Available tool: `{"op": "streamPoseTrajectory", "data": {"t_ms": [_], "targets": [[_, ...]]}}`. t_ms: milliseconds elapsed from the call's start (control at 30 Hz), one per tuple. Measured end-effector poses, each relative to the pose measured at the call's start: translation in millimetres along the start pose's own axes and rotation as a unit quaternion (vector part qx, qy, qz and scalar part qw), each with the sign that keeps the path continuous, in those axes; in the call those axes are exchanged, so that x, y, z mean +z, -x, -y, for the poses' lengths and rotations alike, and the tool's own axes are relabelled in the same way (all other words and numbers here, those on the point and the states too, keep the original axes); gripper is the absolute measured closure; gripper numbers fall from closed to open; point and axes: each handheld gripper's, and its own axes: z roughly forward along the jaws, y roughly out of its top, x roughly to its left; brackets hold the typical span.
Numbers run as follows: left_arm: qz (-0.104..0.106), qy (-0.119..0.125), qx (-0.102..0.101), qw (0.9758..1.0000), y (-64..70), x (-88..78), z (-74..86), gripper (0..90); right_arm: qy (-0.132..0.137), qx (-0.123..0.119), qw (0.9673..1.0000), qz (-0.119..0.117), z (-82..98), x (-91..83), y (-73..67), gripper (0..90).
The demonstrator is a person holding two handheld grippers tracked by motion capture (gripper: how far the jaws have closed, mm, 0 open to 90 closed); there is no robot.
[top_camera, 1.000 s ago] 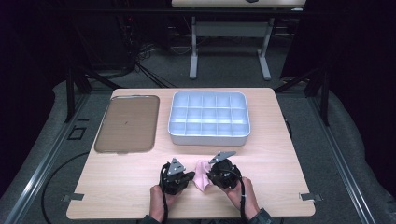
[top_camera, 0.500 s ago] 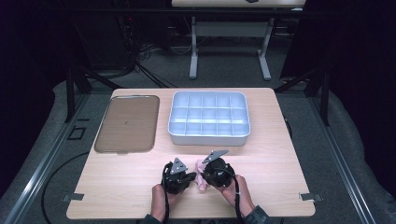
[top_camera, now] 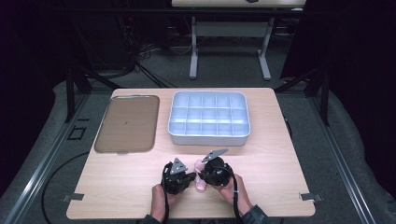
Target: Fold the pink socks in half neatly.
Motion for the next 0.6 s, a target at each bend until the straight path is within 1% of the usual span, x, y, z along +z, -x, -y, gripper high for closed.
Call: {"op": "streamPoseTrajectory", "data": {"t_ms": [33, 67, 133, 167, 200, 233, 267, 333, 400, 433, 467, 533, 567, 600], "targets": [[-0.002, -0.003, -0.002, 1.0, -0.4, -0.8, -0.1, 89.4, 0.0, 0.002, 1.0, 0.0, 0.8, 0.2, 0.5, 83.9], [-0.01, -0.006, 0.001, 0.9999, -1.4, -2.2, 0.1, 89.3, 0.002, 0.004, 1.0, -0.001, 1.4, 0.5, 0.8, 83.9], [-0.009, 0.005, -0.01, 0.9999, -4.3, -7.5, 0.5, 89.2, 0.001, 0.002, 1.0, 0.002, 1.9, 0.4, 0.9, 83.8], [-0.01, 0.012, -0.011, 0.9998, -5.2, -10.4, -0.3, 89.2, 0.001, 0.001, 1.0, 0.004, 1.8, 0.5, 0.5, 83.9], [-0.006, 0.023, -0.012, 0.9996, -6.6, -16.7, -3.8, 89.1, 0.003, -0.001, 1.0, 0.007, 1.9, 1.0, 0.0, 83.8], [-0.003, 0.027, -0.011, 0.9996, -6.7, -19.6, -6.5, 89.2, 0.0, -0.004, 0.9999, 0.01, 1.4, 0.8, -1.4, 83.9], [-0.001, 0.033, -0.009, 0.9994, -6.2, -22.6, -10.5, 89.1, 0.001, -0.004, 0.9999, 0.012, 1.3, 1.0, -2.3, 83.9], [0.0, 0.038, 0.007, 0.9992, -3.3, -24.9, -19.7, 89.1, -0.004, -0.008, 0.9998, 0.015, 0.4, 1.0, -3.1, 83.9], [0.002, 0.031, 0.031, 0.999, 1.1, -22.4, -29.2, 89.1, -0.004, -0.012, 0.9997, 0.019, -0.1, 1.5, -3.9, 83.9], [0.004, 0.03, 0.036, 0.9989, 2.8, -19.8, -33.1, 89.1, 0.003, -0.011, 0.9997, 0.022, 0.3, 2.7, -4.9, 83.9], [0.008, 0.031, 0.043, 0.9986, 3.0, -17.0, -36.7, 89.1, -0.002, -0.016, 0.9996, 0.023, -0.3, 2.2, -5.4, 83.9], [0.011, 0.027, 0.045, 0.9985, 2.8, -10.6, -42.4, 89.1, -0.007, -0.018, 0.9994, 0.028, -0.6, 1.9, -7.0, 83.9], [0.016, 0.026, 0.043, 0.9986, 2.2, -7.1, -44.3, 89.1, -0.005, -0.018, 0.9993, 0.031, -0.5, 2.2, -7.8, 83.9], [0.018, 0.021, 0.046, 0.9986, 1.0, -3.3, -45.8, 89.1, -0.003, -0.018, 0.9993, 0.032, -0.4, 2.4, -8.5, 83.9]]}}
